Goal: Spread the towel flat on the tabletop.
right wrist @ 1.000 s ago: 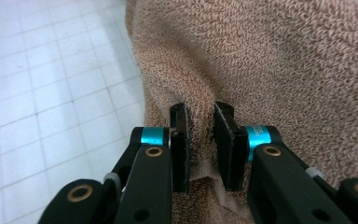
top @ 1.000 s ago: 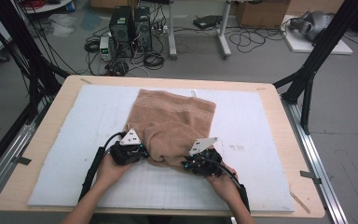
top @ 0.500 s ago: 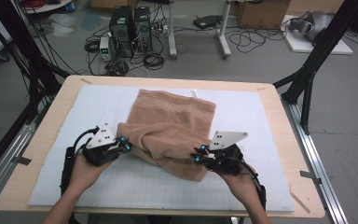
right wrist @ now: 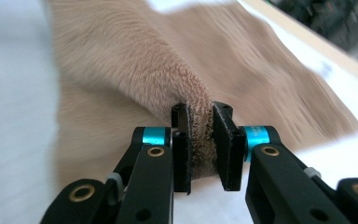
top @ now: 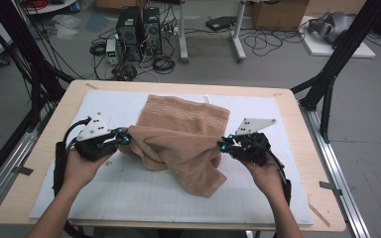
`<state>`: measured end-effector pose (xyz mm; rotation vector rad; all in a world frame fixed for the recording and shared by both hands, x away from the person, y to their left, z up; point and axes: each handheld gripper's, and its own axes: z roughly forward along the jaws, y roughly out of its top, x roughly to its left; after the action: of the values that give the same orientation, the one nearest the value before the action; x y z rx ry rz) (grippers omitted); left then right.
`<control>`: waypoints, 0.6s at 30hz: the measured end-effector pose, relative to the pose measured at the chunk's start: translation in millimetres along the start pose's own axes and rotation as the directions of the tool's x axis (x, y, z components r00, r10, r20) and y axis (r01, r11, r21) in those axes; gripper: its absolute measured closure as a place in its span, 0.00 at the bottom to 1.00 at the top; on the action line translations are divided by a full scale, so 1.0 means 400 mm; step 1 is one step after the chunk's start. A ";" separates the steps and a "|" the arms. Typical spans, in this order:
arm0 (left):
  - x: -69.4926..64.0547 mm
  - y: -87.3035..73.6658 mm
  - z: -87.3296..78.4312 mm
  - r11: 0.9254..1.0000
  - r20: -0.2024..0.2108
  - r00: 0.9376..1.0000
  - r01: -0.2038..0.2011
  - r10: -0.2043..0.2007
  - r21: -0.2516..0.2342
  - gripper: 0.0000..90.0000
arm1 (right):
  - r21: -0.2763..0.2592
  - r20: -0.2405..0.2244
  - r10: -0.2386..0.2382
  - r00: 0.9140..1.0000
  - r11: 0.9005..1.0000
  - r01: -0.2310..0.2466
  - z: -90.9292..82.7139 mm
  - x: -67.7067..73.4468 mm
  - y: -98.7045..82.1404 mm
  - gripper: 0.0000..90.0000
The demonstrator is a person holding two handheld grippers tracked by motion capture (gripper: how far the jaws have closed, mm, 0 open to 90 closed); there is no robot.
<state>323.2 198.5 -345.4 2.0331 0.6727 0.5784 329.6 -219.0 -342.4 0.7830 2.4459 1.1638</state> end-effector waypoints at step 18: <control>0.061 -0.055 0.051 0.990 0.000 0.994 0.112 -0.112 0.081 0.63 | -0.014 0.022 0.097 0.995 0.995 -0.097 0.019 -0.073 -0.042 0.63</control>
<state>348.8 211.9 -371.0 2.0560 0.8138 0.4875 351.1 -240.7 -358.6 0.9152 2.4031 1.1967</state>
